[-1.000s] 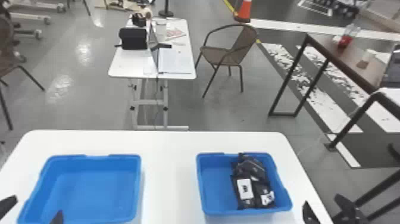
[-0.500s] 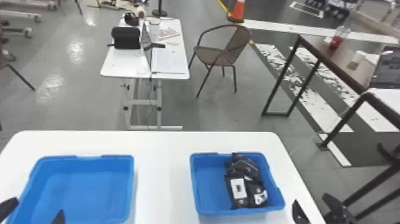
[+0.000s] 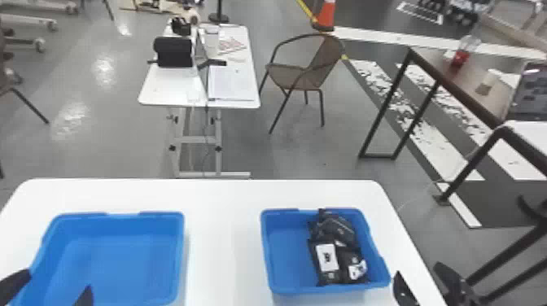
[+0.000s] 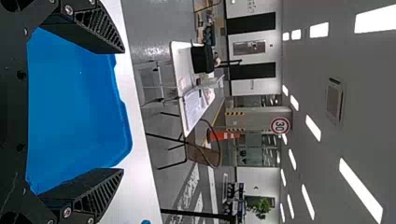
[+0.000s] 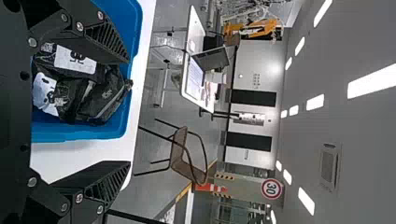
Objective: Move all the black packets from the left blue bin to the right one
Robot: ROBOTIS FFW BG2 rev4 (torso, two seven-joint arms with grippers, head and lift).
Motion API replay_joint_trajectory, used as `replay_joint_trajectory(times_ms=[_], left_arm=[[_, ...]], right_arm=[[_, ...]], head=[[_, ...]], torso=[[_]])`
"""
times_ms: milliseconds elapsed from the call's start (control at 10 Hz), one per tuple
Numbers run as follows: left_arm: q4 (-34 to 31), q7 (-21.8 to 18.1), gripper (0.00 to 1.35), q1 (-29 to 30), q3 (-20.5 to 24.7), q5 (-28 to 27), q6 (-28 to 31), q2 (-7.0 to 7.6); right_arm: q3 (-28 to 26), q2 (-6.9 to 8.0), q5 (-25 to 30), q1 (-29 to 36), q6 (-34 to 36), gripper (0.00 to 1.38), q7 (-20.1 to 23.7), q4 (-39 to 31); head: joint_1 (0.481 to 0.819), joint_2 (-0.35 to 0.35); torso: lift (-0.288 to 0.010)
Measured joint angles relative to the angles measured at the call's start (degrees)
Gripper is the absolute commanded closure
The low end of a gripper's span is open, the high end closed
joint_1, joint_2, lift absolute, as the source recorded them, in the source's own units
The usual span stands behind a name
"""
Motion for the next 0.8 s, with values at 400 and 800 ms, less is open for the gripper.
replay_joint_trajectory(times_ms=[400,800], left_arm=[[0.25,0.09,0.13,0.20,-0.37,0.16,0.04,0.00],[0.51,0.09,0.13,0.48,-0.46,0.44,-0.03,0.00]], right_arm=[[0.16,0.00,-0.46,0.00,0.04,0.27,0.00,0.21],[0.18,0.00,-0.79,0.24,0.21,0.27,0.00,0.22]], head=[[0.695,-0.220],[0.695,-0.223]], torso=[[0.000],[0.000]])
